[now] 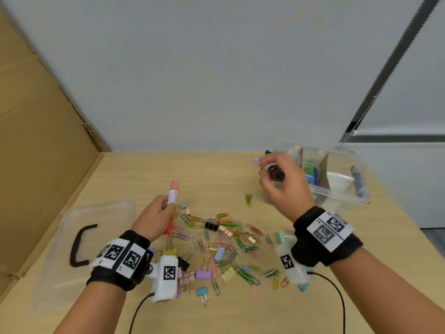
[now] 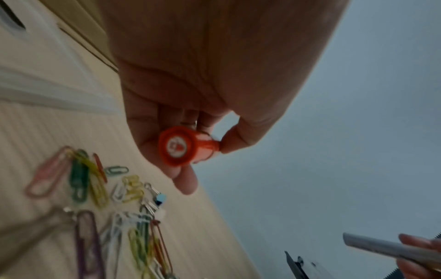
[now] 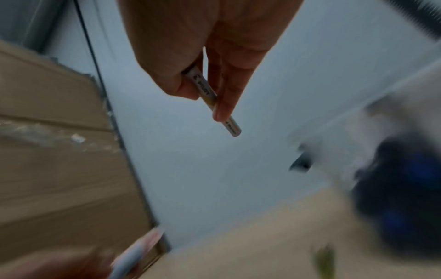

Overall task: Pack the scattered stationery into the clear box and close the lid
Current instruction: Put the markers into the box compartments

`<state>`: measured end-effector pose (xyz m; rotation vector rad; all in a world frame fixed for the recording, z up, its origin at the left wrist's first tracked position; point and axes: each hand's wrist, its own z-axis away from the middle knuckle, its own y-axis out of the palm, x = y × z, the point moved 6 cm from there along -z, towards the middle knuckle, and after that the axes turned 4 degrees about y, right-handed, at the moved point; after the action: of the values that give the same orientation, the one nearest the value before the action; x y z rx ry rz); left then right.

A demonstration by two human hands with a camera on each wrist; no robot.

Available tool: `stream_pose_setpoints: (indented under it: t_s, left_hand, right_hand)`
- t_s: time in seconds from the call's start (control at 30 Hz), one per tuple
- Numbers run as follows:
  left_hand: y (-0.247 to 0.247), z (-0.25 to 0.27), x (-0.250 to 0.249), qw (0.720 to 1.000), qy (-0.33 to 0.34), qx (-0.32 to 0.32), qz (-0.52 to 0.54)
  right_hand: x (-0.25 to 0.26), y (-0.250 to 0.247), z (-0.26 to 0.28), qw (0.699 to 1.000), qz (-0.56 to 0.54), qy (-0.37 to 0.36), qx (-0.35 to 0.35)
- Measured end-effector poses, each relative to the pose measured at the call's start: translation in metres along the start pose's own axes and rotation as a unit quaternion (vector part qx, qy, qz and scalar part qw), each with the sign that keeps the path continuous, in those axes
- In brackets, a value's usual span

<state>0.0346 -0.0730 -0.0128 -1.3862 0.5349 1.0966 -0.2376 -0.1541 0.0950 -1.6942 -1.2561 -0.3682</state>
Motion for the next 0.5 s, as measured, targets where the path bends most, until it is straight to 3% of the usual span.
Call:
stream_pose_setpoints:
  t_s: [0.07, 0.17, 0.33, 0.5]
  left_hand:
    - [0.016, -0.002, -0.010, 1.000, 0.014, 0.004, -0.022]
    - [0.035, -0.002, -0.025, 0.998, 0.040, -0.001, -0.049]
    - [0.058, -0.002, -0.039, 0.994, 0.072, -0.023, -0.074]
    - [0.068, -0.001, -0.038, 0.990, 0.085, -0.020, -0.106]
  right_hand:
    - [-0.024, -0.029, -0.017, 0.999, 0.023, 0.042, -0.026]
    - [-0.061, -0.052, -0.037, 0.991, 0.072, 0.110, -0.009]
    - [-0.098, -0.034, -0.060, 0.948, 0.202, 0.183, 0.166]
    - [-0.108, -0.005, -0.068, 0.916, 0.210, 0.216, 0.265]
